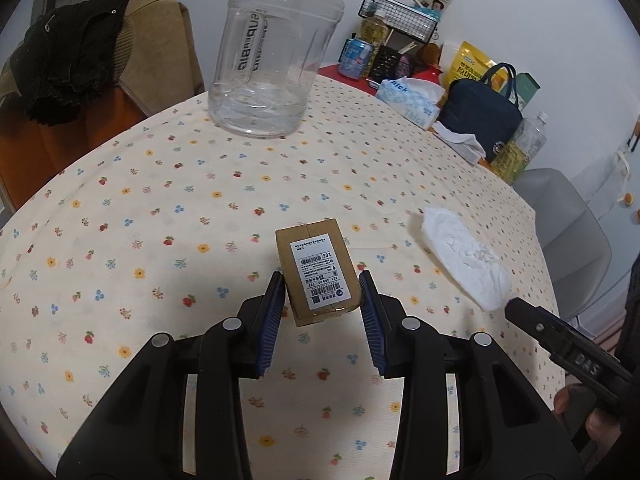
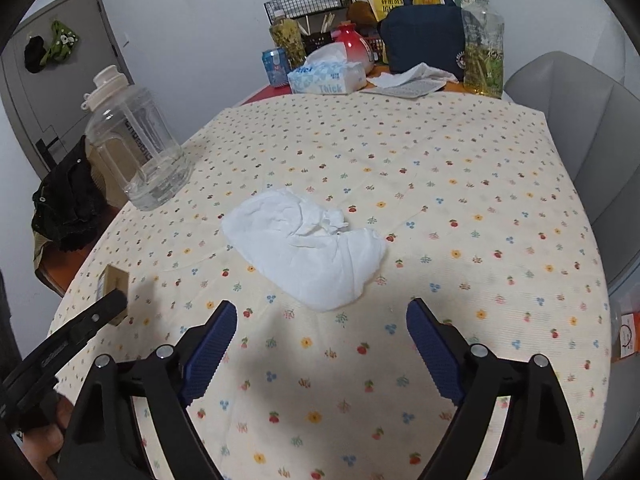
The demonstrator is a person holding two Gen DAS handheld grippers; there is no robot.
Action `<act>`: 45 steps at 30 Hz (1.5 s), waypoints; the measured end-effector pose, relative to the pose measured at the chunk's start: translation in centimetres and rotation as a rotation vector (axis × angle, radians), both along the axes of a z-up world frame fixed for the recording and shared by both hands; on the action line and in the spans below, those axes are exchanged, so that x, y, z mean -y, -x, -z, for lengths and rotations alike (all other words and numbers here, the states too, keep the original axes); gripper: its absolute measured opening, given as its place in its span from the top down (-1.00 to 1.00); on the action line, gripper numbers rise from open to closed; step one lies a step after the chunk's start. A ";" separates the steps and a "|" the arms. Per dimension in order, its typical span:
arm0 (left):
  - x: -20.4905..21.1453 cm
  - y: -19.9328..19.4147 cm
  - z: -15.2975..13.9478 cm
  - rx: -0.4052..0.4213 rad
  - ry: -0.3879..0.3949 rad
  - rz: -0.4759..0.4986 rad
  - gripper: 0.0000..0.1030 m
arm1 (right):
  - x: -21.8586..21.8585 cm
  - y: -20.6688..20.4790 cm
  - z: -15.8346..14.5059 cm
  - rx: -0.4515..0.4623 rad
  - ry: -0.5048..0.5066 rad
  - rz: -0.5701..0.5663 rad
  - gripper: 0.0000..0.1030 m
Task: Collect trash
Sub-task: 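Grasp the white tissue with the right tool while the left tool holds the box, then carry the cardboard box and tissue with both tools over the white bin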
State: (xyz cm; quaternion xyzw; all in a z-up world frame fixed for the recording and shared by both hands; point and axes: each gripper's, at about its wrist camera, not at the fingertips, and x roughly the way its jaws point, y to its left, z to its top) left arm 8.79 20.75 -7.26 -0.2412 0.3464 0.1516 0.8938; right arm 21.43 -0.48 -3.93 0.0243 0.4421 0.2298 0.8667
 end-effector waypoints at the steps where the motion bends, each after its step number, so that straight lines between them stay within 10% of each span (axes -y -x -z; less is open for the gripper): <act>1: 0.0 0.1 0.0 0.000 0.001 -0.001 0.27 | -0.3 -0.3 0.2 -0.006 0.003 0.006 -0.62; 9: -0.7 0.6 0.5 0.003 0.017 -0.010 0.27 | -1.8 -2.1 3.0 -0.051 0.036 0.025 -0.64; 11: -0.5 0.5 0.6 0.001 0.016 -0.007 0.27 | -2.2 -1.7 2.9 -0.032 0.056 0.009 -0.34; 13: -0.2 0.4 0.6 0.000 0.015 -0.002 0.27 | -2.5 -1.4 2.7 -0.021 0.068 -0.019 0.56; 15: 0.3 0.3 0.4 0.000 0.002 0.005 0.27 | -2.5 -1.2 2.7 -0.052 0.038 -0.059 0.94; 45: 15.7 -2.9 -3.7 0.050 -0.106 0.317 0.27 | 17.5 6.8 -2.6 0.083 -0.233 0.134 0.95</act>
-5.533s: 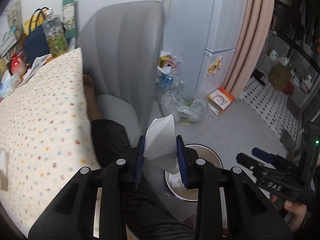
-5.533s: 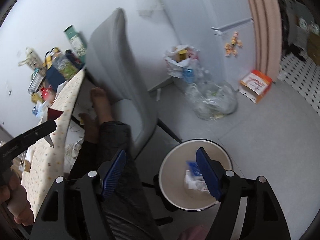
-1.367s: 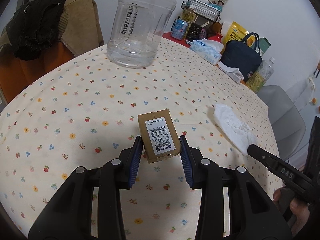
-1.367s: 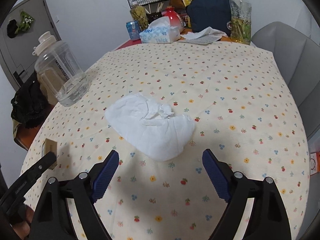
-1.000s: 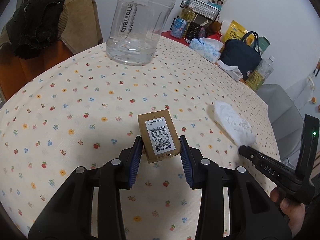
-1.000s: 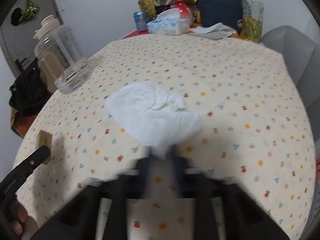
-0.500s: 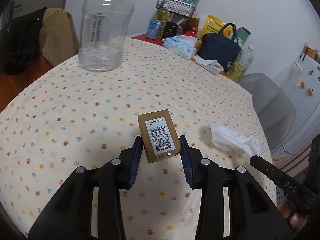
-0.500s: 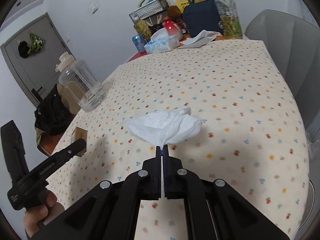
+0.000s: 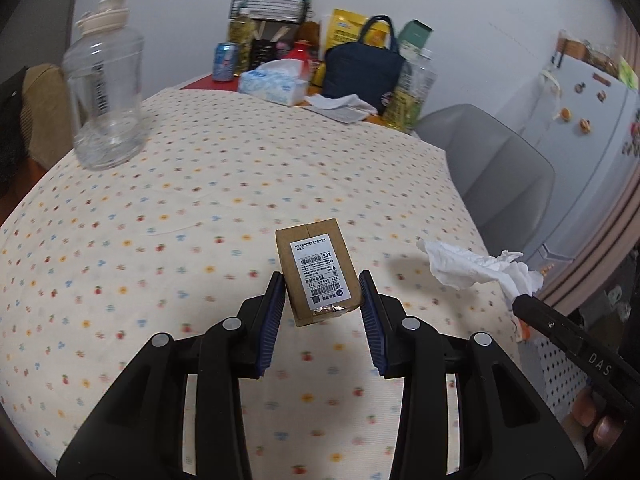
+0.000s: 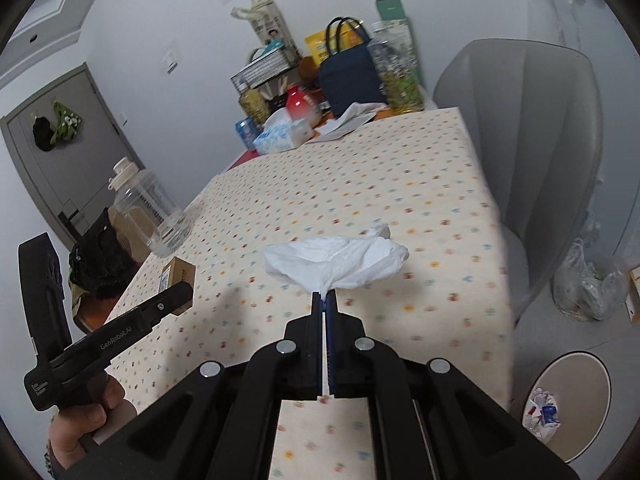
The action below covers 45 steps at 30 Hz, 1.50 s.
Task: Collect trash
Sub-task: 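Carry the cardboard box and tissue with both tools over the white bin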
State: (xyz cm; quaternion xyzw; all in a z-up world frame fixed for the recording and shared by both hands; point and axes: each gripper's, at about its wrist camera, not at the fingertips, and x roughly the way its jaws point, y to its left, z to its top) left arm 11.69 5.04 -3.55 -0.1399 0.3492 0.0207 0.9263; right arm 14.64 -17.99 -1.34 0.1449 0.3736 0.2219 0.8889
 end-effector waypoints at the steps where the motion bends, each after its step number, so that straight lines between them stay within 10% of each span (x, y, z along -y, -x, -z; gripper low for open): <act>1: 0.6 -0.2 -0.1 0.001 0.000 0.009 0.27 | 0.9 0.1 -0.1 0.005 0.003 0.016 0.95; 22: 14.8 -3.5 0.1 -0.022 -0.072 0.254 0.27 | 18.3 2.9 2.4 -0.002 0.010 0.315 0.95; 45: 30.4 -6.5 2.5 -0.087 -0.192 0.500 0.27 | 30.9 3.4 14.7 -0.234 -0.093 0.507 0.88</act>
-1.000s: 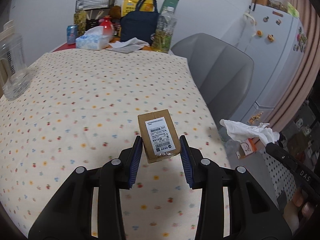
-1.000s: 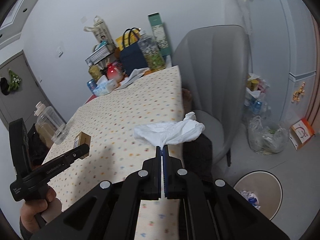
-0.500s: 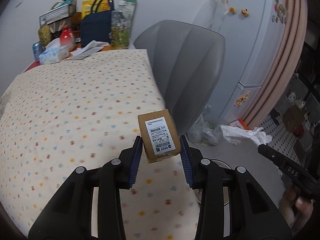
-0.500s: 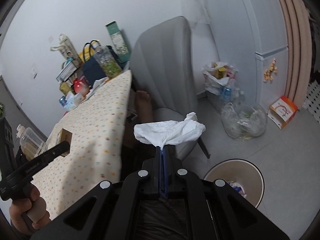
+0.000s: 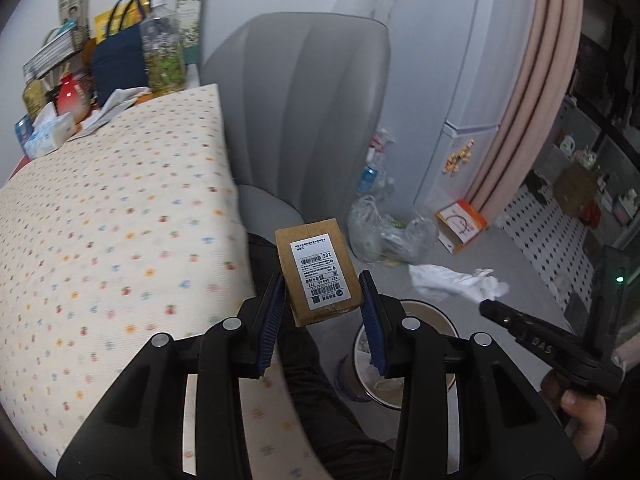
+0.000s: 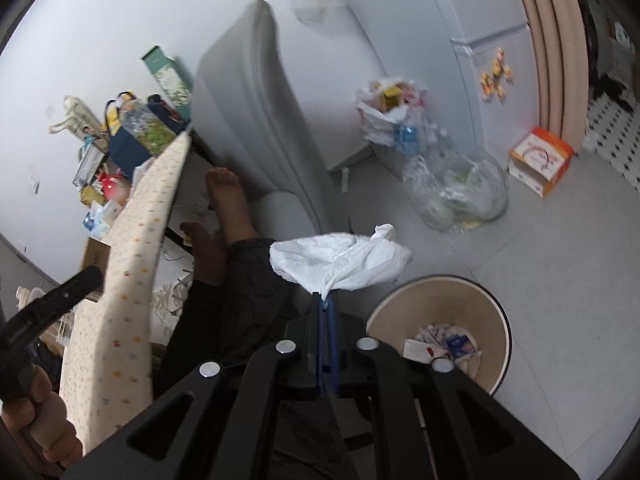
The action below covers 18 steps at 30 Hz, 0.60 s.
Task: Collect trash
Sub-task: 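Carry the cardboard box and tissue with both tools over the white bin, then open both tools to drop the tissue and cardboard box into the bin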
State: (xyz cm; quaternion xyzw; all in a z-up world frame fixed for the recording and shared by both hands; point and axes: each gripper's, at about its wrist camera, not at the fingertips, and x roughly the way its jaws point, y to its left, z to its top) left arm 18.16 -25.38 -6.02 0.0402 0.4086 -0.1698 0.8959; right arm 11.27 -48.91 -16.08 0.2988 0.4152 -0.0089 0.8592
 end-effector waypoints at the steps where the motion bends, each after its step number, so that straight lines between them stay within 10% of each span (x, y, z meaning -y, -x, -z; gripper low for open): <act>1: 0.4 -0.1 0.2 -0.004 -0.004 0.006 0.27 | 0.4 0.0 0.7 -0.017 -0.007 0.006 0.87; 4: 1.9 -0.2 0.7 -0.014 -0.023 0.030 0.27 | 1.9 0.2 3.7 -0.088 -0.047 0.028 0.72; 7: 3.5 0.0 1.2 -0.023 -0.043 0.055 0.27 | 3.1 0.8 5.3 -0.110 -0.066 0.065 -0.03; 18: 10.0 0.4 3.5 -0.074 -0.072 0.169 0.27 | 8.8 4.4 5.6 -0.087 -0.044 0.181 -0.11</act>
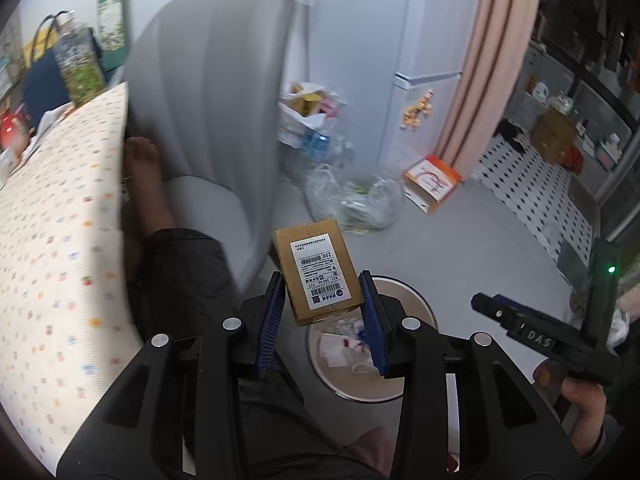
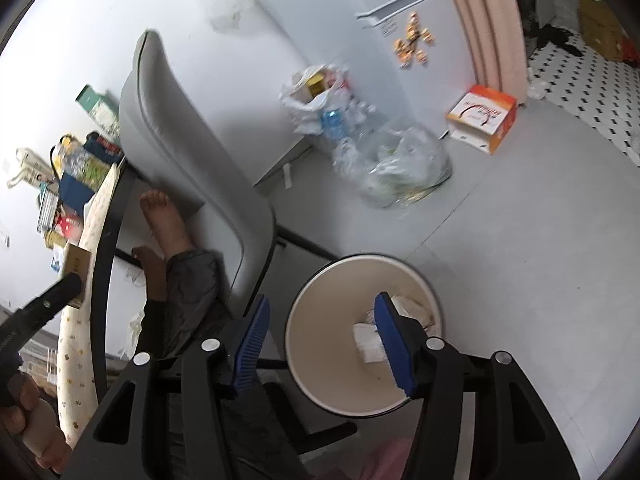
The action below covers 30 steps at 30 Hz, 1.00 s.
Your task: Collect trash
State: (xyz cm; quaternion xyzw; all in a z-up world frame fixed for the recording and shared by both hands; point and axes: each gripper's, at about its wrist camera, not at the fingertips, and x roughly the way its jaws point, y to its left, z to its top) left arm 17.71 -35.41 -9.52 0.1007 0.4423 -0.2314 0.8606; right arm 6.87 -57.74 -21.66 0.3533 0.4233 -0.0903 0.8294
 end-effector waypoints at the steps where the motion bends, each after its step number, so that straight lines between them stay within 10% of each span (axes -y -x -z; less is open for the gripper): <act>1: 0.5 0.1 0.1 -0.004 0.000 0.010 0.27 | 0.5 0.4 -0.2 0.004 0.004 0.012 -0.12; 4: 2.2 0.3 0.6 -0.030 0.001 0.041 0.23 | 1.8 1.6 -0.5 0.011 0.013 0.041 -0.12; 7: 3.2 0.4 0.9 -0.054 0.016 0.063 -0.57 | 2.4 2.3 -0.7 0.018 0.015 0.052 -0.12; 10: 3.3 1.0 0.6 -0.033 0.021 0.072 -0.76 | 2.4 2.5 -0.7 0.023 0.014 0.052 -0.12; 22: -0.2 0.1 -1.2 -0.019 0.049 -0.009 -0.85 | 0.2 1.8 -3.1 0.032 0.075 0.016 -0.76; 30: -4.0 0.3 -3.3 0.016 0.101 -0.066 -0.88 | -2.6 0.7 -6.9 0.053 0.144 -0.049 -0.85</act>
